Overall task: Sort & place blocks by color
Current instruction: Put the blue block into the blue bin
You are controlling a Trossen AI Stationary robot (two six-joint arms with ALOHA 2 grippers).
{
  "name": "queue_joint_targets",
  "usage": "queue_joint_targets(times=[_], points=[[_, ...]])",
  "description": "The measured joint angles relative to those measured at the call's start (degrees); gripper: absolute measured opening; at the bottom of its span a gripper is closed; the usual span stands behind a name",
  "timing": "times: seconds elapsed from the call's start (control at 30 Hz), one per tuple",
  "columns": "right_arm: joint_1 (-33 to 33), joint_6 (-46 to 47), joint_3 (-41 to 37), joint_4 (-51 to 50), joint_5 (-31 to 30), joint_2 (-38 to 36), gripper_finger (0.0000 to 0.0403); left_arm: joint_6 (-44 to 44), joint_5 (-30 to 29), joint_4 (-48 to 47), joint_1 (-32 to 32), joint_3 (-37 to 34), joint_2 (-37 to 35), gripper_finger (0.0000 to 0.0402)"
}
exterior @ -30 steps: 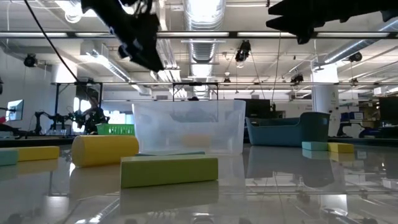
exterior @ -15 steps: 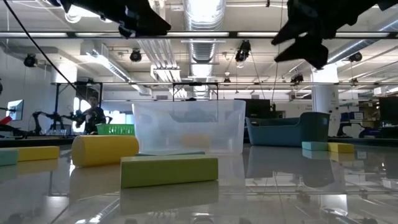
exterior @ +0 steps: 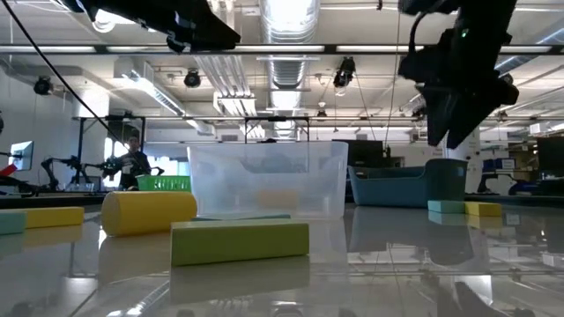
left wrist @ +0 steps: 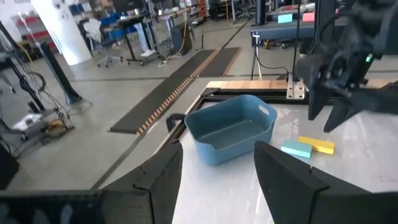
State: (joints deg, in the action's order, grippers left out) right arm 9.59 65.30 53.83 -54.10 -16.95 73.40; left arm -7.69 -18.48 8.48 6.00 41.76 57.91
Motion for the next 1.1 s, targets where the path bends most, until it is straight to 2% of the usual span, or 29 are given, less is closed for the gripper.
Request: queue_joint_targets(times=[0.37,0.93,1.1], points=[[-3.36,6.82,-0.21,-0.07,-1.14,10.32,0.0201,-1.75,-6.05,0.05,0.0,0.0,0.02,0.0183],[-6.06,6.58,-0.34,1.58,-3.87,18.62,0.0201,-2.0,-6.29,0.04,0.0,-0.34,0.07,0.0183],[-6.05,3.56,-0.34,4.65,-4.11,20.05,0.02,-2.05,-6.29,0.03,0.0,-0.5,0.07,0.0183]])
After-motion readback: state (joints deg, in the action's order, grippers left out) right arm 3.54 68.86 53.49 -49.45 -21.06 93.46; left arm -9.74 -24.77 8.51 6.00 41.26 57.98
